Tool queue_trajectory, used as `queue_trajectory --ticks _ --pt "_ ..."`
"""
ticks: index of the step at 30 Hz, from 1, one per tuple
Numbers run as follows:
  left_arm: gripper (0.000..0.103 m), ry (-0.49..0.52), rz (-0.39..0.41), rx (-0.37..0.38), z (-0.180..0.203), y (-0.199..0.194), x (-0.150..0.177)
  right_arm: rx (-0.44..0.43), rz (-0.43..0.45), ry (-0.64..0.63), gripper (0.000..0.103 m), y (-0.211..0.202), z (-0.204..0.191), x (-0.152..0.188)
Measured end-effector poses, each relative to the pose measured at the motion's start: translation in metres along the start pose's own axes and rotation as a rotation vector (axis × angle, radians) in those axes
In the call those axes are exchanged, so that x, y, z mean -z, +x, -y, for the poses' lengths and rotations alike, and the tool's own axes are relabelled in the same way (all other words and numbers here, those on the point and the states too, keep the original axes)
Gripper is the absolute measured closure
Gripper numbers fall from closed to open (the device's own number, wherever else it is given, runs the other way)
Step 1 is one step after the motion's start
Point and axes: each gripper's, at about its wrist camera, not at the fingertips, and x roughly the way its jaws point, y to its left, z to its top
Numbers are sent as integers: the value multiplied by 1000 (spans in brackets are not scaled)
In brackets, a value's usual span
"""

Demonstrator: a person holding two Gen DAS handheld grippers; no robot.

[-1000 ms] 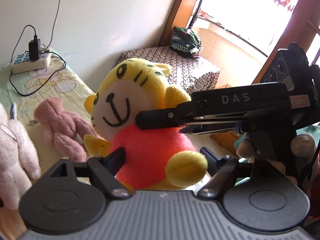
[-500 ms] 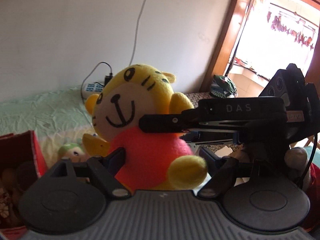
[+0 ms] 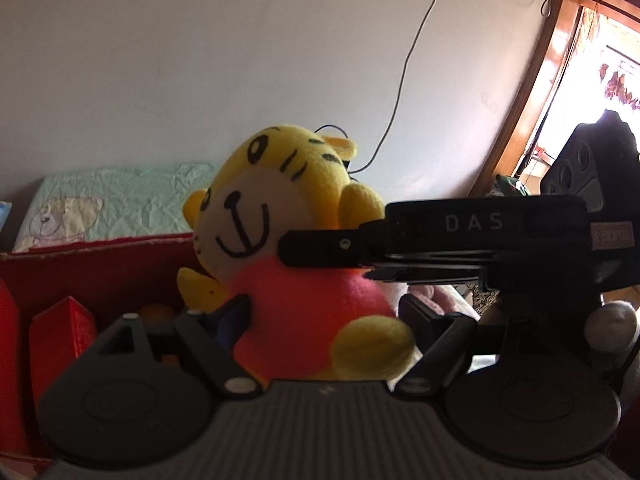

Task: Organize objects
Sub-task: 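Carry the tiger plush with the right gripper over the red box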

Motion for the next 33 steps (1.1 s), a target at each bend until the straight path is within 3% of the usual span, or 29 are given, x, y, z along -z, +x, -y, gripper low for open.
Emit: queue_trajectory --ticks 8,15,24,33 --pt "22 -19 -88 31 -36 22 6 159 -105 -21 60 38 -11 11" --pt "22 -38 -139 59 -61 41 12 246 -153 -15 59 68 -6 17" --pt "17 -39 -180 73 -71 50 28 275 -117 -107 51 70 -14 20" --pt "16 -36 -213 70 -70 63 27 256 -26 -88 56 51 -12 20"
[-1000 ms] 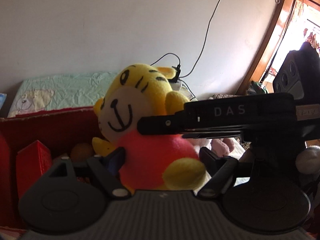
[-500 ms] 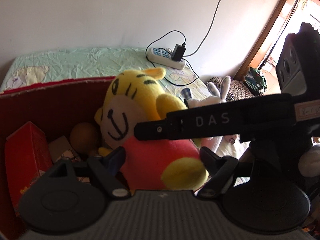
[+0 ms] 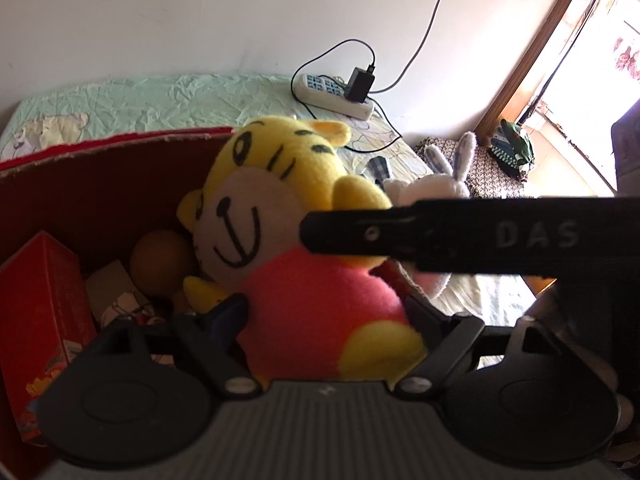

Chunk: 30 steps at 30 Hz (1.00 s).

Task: Organize objects
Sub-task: 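Carry the tiger plush with the right gripper over the red box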

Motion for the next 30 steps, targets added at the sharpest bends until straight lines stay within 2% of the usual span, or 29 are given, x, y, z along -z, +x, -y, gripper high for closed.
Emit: queue_trajectory --ticks 1,8,13,18,30 --pt "15 2 -11 -6 1 3 0 2 6 -5 61 0 0 0" --pt "14 9 -23 -42 4 4 -1 -22 -15 52 66 7 9 9" --pt "12 19 -34 -83 11 5 0 -42 7 65 69 4 12 16" --pt "9 21 -38 -117 16 5 2 -65 17 91 70 0 16 21" --pt "9 7 -36 -185 26 1 6 -94 46 76 72 -10 18 33"
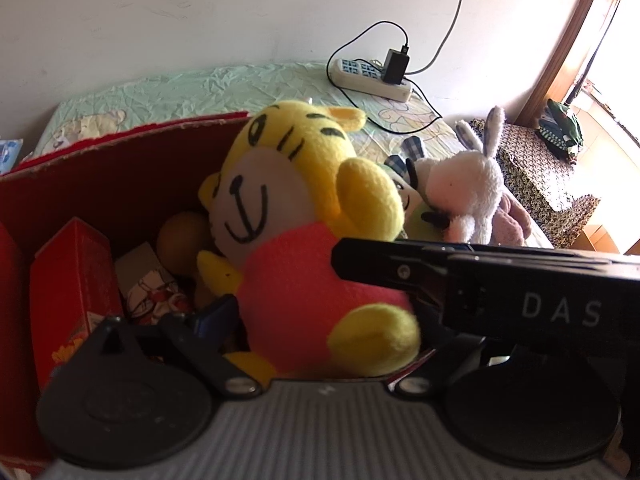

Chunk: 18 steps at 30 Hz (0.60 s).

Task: Organize objects
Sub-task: 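Carry the tiger plush with the right gripper over the red box, then lower the tiger into the red box and open the right gripper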

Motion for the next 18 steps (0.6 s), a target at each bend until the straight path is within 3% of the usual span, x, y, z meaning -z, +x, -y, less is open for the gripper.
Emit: queue_trajectory --ticks 18 --pt "8 11 33 -203 27 -21 5 -75 -19 -29 70 -18 3 3"
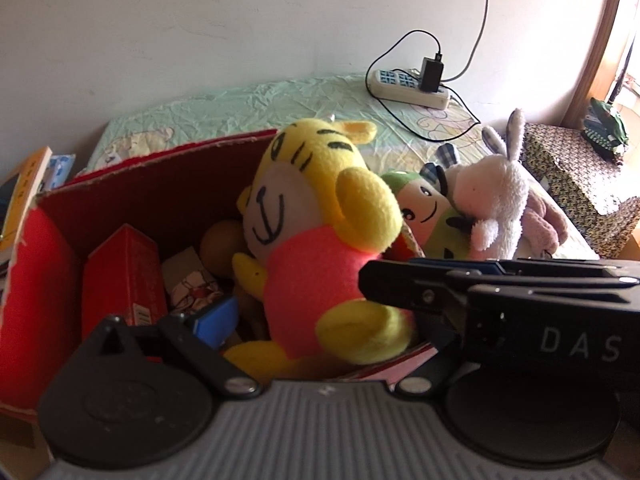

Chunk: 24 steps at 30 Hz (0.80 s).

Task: Organize objects
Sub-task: 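Lower the tiger into the red box and open the right gripper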

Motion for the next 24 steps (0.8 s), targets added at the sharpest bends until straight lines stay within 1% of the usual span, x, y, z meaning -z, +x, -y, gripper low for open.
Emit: queue_trajectory --ticks 4,11,19,24 --pt "8 -8 10 -50 8 -9 0 -34 -10 -26 70 -8 4 -3" --pt "8 -33 22 -141 28 -24 4 -106 -52 -73 69 -20 14 -6" --pt "8 -97 1 -203 51 -31 19 -186 -127 -134 69 -32 28 -2" --pt "8 -128 -41 -218 68 -21 32 -205 -177 -168 68 -39 39 4"
